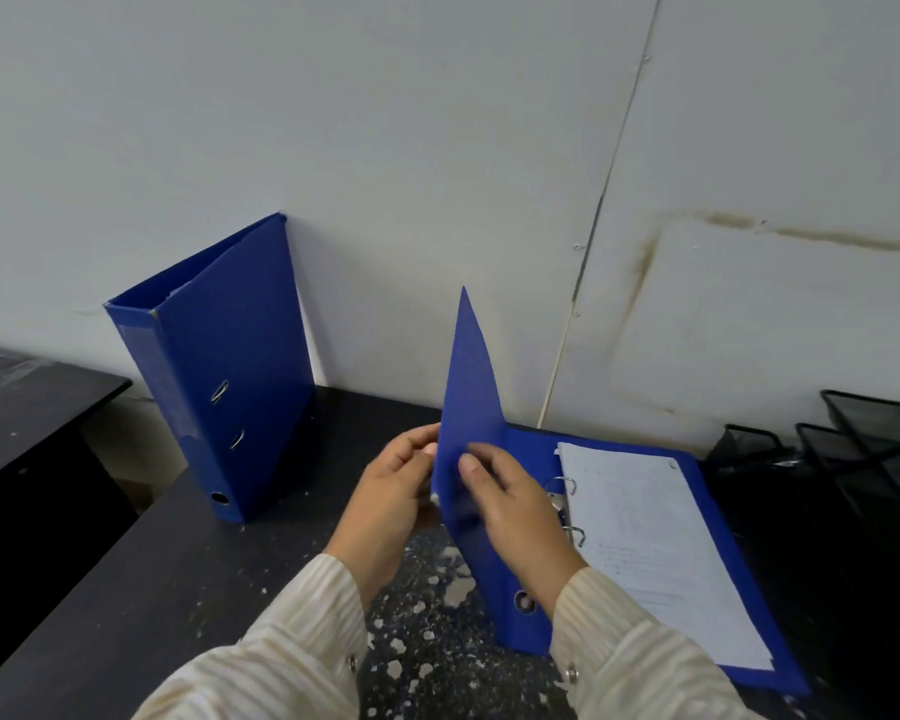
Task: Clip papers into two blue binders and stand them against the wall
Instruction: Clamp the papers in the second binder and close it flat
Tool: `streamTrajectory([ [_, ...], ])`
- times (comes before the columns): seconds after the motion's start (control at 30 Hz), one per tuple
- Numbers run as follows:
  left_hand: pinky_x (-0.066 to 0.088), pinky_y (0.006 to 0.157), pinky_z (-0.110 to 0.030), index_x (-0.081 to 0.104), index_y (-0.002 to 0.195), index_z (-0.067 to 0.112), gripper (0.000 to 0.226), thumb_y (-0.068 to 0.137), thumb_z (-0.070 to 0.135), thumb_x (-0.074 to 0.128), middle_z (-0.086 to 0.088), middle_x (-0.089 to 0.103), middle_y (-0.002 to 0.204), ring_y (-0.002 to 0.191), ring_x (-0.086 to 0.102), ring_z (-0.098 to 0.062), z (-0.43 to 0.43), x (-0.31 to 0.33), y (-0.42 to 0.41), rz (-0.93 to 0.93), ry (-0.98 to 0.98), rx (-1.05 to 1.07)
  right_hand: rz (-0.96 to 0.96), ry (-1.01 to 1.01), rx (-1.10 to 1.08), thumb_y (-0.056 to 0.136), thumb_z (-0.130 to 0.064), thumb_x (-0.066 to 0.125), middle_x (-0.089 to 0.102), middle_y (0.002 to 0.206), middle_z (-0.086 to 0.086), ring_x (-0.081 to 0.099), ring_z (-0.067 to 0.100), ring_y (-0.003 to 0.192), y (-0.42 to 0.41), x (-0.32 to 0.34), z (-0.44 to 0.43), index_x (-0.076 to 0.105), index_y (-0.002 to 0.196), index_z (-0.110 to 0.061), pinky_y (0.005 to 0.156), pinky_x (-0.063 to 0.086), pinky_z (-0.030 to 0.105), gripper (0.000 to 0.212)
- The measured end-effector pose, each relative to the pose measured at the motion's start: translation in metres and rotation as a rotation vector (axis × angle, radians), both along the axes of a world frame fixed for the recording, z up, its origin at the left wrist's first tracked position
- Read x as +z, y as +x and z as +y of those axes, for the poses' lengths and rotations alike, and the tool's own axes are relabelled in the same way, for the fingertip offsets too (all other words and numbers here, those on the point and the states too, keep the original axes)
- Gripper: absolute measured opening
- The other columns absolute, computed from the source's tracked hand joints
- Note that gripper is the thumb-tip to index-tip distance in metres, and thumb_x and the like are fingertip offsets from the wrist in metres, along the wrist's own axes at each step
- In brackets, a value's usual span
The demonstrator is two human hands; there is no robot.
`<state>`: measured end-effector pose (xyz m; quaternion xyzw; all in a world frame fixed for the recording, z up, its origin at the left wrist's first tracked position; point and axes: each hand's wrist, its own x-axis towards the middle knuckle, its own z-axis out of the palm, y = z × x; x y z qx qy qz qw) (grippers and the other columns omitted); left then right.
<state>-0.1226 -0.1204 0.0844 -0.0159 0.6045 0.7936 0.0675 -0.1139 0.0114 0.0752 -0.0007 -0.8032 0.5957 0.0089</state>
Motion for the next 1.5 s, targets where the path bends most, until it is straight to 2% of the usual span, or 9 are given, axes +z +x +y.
streamTrajectory([
  [0.1, 0.054, 0.055, -0.022, 0.065, 0.111, 0.028, 0.023, 0.097, 0.02, 0.048, -0.001, 0.075, 0.098, 0.081, 0.072, -0.014, 0.022, 0.001, 0.004, 0.041, -0.015, -0.058, 0.017, -0.12, -0.015, 0.088, -0.047, 0.053, 0.061, 0.103, -0.03, 0.055, -0.012, 0.098, 0.002, 0.029, 0.009, 0.058, 0.1, -0.046, 0.09, 0.047, 0.023, 0.013],
  [0.17, 0.055, 0.059, -0.022, 0.063, 0.113, 0.034, 0.025, 0.098, 0.022, 0.046, 0.002, 0.075, 0.102, 0.086, 0.072, -0.014, 0.036, 0.0, 0.006, 0.061, -0.008, -0.117, 0.028, -0.129, -0.031, 0.085, -0.051, 0.056, 0.061, 0.108, -0.024, 0.055, -0.006, 0.102, 0.001, 0.042, 0.019, 0.058, 0.11, -0.041, 0.093, 0.048, 0.027, 0.027],
  [0.33, 0.054, 0.092, -0.042, 0.049, 0.126, 0.049, 0.033, 0.095, 0.036, 0.049, 0.011, 0.063, 0.126, 0.111, 0.063, -0.011, 0.065, -0.013, 0.014, 0.086, -0.101, -0.249, -0.023, -0.091, -0.094, 0.087, -0.027, 0.061, 0.057, 0.112, -0.013, 0.055, 0.003, 0.1, -0.004, 0.057, 0.048, 0.049, 0.128, -0.029, 0.069, 0.046, 0.016, 0.043],
  [0.63, 0.03, 0.115, -0.044, 0.013, 0.136, 0.061, 0.088, 0.065, 0.072, 0.064, 0.025, 0.015, 0.15, 0.141, 0.019, -0.004, 0.091, -0.059, 0.027, 0.201, -0.418, -0.547, -0.084, -0.117, -0.178, 0.078, -0.01, 0.05, 0.067, 0.111, 0.001, 0.064, 0.037, 0.095, 0.0, 0.049, 0.098, 0.051, 0.127, -0.03, 0.082, 0.054, 0.056, 0.053],
  [0.87, 0.047, 0.097, -0.042, -0.023, 0.121, 0.073, 0.11, 0.076, 0.015, 0.059, 0.023, -0.005, 0.154, 0.142, 0.022, -0.024, 0.111, -0.091, 0.022, 0.331, -0.888, -0.462, -0.087, -0.191, -0.201, 0.077, -0.006, 0.044, 0.069, 0.111, -0.006, 0.064, 0.026, 0.102, 0.006, 0.041, 0.125, 0.058, 0.115, -0.041, 0.082, 0.056, 0.044, 0.053],
  [1.07, 0.043, 0.102, -0.04, -0.023, 0.124, 0.07, 0.108, 0.075, 0.021, 0.06, 0.028, -0.009, 0.151, 0.144, 0.01, -0.02, 0.12, -0.098, 0.019, 0.404, -0.953, -0.509, -0.087, -0.275, -0.246, 0.079, -0.001, 0.042, 0.072, 0.093, -0.009, 0.07, 0.021, 0.084, 0.013, 0.034, 0.151, 0.064, 0.106, -0.039, 0.058, 0.054, 0.032, 0.052],
  [1.23, 0.014, 0.116, -0.038, -0.001, 0.138, 0.059, 0.088, 0.071, 0.076, 0.053, 0.021, -0.005, 0.155, 0.139, 0.001, -0.004, 0.112, -0.111, 0.004, 0.364, -0.895, -0.668, -0.128, -0.272, -0.341, 0.076, 0.003, 0.041, 0.073, 0.089, 0.0, 0.069, 0.019, 0.071, 0.018, 0.022, 0.183, 0.063, 0.108, -0.032, 0.051, 0.051, 0.031, 0.052],
  [1.33, 0.014, 0.119, -0.038, 0.016, 0.149, 0.036, 0.071, 0.088, 0.06, 0.045, 0.003, 0.007, 0.159, 0.146, 0.008, -0.019, 0.11, -0.125, -0.014, 0.223, -0.909, -0.575, -0.181, -0.218, -0.372, 0.075, 0.004, 0.04, 0.072, 0.092, 0.0, 0.067, 0.019, 0.068, 0.02, 0.015, 0.202, 0.061, 0.105, -0.033, 0.05, 0.049, 0.031, 0.052],
  [1.5, 0.031, 0.113, -0.037, 0.023, 0.148, 0.026, 0.069, 0.089, 0.049, 0.054, -0.009, 0.019, 0.155, 0.138, 0.032, -0.028, 0.108, -0.141, -0.039, -0.059, -0.888, -0.496, -0.235, -0.073, -0.443, 0.076, 0.003, 0.041, 0.074, 0.087, -0.007, 0.071, 0.023, 0.072, 0.023, -0.002, 0.225, 0.054, 0.106, -0.033, 0.05, 0.052, 0.031, 0.049],
])
